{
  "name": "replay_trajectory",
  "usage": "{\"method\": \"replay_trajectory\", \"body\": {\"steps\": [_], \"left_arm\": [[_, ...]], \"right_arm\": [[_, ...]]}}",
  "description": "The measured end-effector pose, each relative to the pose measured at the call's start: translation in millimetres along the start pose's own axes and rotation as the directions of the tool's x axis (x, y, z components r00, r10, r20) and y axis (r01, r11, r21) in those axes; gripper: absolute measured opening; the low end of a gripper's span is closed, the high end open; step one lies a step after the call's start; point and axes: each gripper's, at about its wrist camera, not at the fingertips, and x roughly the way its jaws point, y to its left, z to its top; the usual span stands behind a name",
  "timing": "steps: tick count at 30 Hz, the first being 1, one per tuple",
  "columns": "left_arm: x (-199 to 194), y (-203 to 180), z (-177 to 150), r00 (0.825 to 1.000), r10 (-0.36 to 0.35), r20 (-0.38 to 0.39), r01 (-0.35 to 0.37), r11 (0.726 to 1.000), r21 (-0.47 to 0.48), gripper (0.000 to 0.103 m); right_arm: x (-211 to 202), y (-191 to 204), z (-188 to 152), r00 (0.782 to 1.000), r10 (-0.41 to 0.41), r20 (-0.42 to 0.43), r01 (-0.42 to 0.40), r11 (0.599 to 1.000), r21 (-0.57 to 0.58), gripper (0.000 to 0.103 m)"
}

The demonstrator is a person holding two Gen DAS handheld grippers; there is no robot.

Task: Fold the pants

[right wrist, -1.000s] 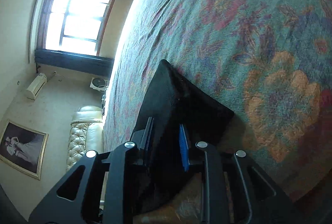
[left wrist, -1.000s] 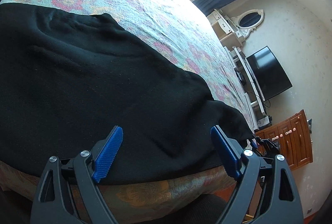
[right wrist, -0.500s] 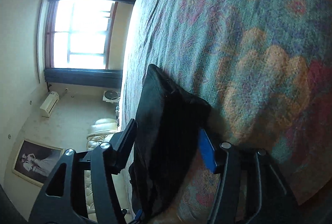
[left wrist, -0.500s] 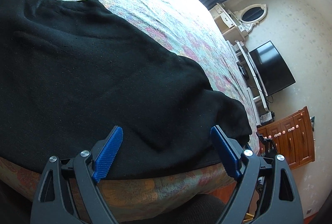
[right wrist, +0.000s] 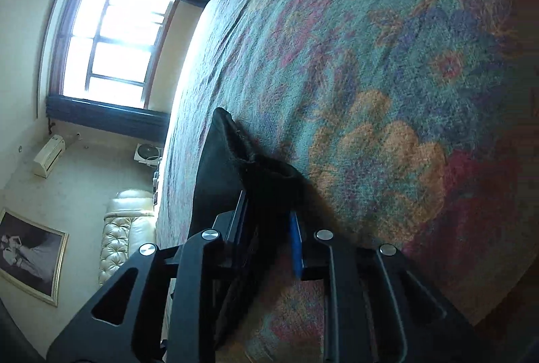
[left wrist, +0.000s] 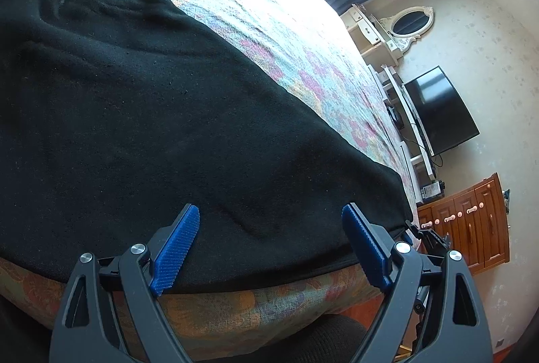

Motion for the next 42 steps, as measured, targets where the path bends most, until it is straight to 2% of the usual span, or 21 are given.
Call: {"method": "replay_trajectory", "body": {"steps": [1, 2, 3, 6, 9, 12, 16, 19, 21, 25, 29, 34, 37, 38, 40, 42], "left_arm": [[-0.7, -0.1, -0.1, 1.000, -0.003, 0.002, 0.003, 1.000, 0.000, 0.085], [-1.7, -0.5, -0.2, 1.000, -0.008, 0.003, 0.008, 1.000, 0.001, 0.085], [-2.6, -0.5, -0.4, 1.000, -0.018, 0.001, 0.018, 1.000, 0.001, 0.085], [-2.7, -5.8, -3.1, 0.998, -0.056, 0.003, 0.056, 0.998, -0.007, 0.085], [4.0, -17.8, -12.4, 0.988, -0.155, -0.004, 0.154, 0.986, -0.067, 0.085], [23.5, -36.8, -25.4, 0.964, -0.261, -0.046, 0.253, 0.957, -0.140, 0.085], [59.0, -59.8, -42.6, 0.946, -0.318, -0.059, 0.296, 0.924, -0.242, 0.085], [80.9, -71.5, -52.4, 0.941, -0.330, -0.073, 0.296, 0.908, -0.297, 0.085], [85.8, -75.1, -54.5, 0.946, -0.322, -0.042, 0.295, 0.906, -0.302, 0.085], [91.3, -81.6, -48.9, 0.956, -0.293, 0.008, 0.284, 0.917, -0.281, 0.085], [88.1, -79.0, -55.4, 0.960, -0.274, 0.057, 0.277, 0.901, -0.335, 0.085], [86.8, -76.7, -61.5, 0.954, -0.283, 0.099, 0.298, 0.861, -0.412, 0.085], [90.0, -66.2, -65.8, 0.948, -0.279, 0.152, 0.316, 0.781, -0.538, 0.085], [90.8, -64.8, -65.4, 0.950, -0.265, 0.167, 0.312, 0.766, -0.562, 0.085], [92.5, -66.4, -60.2, 0.949, -0.255, 0.186, 0.315, 0.759, -0.570, 0.085], [93.3, -71.9, -54.0, 0.943, -0.265, 0.203, 0.333, 0.769, -0.545, 0.085]], "right_arm": [[-13.3, 2.4, -3.2, 0.998, -0.018, 0.063, 0.018, 1.000, 0.009, 0.035], [-22.3, 3.4, -6.1, 0.995, 0.004, 0.098, -0.005, 1.000, 0.005, 0.045], [-27.3, 9.6, -10.3, 0.994, 0.041, 0.099, -0.041, 0.999, -0.003, 0.046], [-18.0, 27.6, -28.3, 0.990, 0.142, -0.010, -0.142, 0.990, -0.011, 0.046], [8.1, 29.6, -41.7, 0.981, 0.158, -0.110, -0.156, 0.987, 0.025, 0.046], [23.5, 22.2, -47.9, 0.983, 0.140, -0.117, -0.135, 0.989, 0.052, 0.046], [35.1, 16.0, -51.2, 0.984, 0.133, -0.119, -0.125, 0.989, 0.077, 0.047], [34.1, 10.5, -51.5, 0.983, 0.141, -0.116, -0.132, 0.988, 0.081, 0.048], [31.4, 4.7, -52.6, 0.982, 0.147, -0.115, -0.139, 0.988, 0.072, 0.052], [34.4, 8.2, -52.9, 0.983, 0.151, -0.108, -0.145, 0.987, 0.065, 0.053], [31.8, 7.3, -56.4, 0.983, 0.160, -0.095, -0.155, 0.986, 0.054, 0.053], [31.9, 10.5, -63.1, 0.981, 0.166, -0.102, -0.165, 0.986, 0.016, 0.053], [34.4, 9.7, -62.9, 0.981, 0.168, -0.095, -0.167, 0.986, 0.016, 0.053], [34.1, 9.1, -62.3, 0.981, 0.173, -0.087, -0.172, 0.985, 0.021, 0.053], [33.0, 9.0, -61.8, 0.980, 0.186, -0.073, -0.185, 0.982, 0.028, 0.053], [33.8, 9.6, -61.0, 0.979, 0.194, -0.066, -0.193, 0.981, 0.021, 0.053]]}}
